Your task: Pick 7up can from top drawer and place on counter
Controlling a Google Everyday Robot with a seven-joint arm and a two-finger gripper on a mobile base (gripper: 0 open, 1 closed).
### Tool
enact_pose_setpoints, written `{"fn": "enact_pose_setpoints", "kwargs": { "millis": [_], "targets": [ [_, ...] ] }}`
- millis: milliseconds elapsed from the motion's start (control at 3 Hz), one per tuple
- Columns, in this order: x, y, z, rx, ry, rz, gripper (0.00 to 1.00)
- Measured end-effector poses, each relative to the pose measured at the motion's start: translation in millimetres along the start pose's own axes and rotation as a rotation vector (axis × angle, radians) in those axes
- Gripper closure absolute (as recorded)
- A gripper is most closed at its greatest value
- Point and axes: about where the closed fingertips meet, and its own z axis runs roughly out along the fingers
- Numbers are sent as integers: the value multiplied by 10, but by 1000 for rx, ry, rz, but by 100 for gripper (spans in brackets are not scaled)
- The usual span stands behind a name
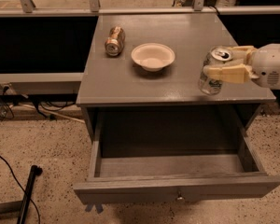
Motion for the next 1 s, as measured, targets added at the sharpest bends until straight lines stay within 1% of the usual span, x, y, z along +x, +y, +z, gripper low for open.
{"fn": "enact_pose_setpoints", "kwargs": {
  "millis": [333, 667, 1000],
  "targets": [
    [292, -266, -20, 63, 44, 21, 100],
    [513, -403, 46, 83, 77, 34, 82],
    [506, -394, 68, 80, 77, 32, 59]
  ]
}}
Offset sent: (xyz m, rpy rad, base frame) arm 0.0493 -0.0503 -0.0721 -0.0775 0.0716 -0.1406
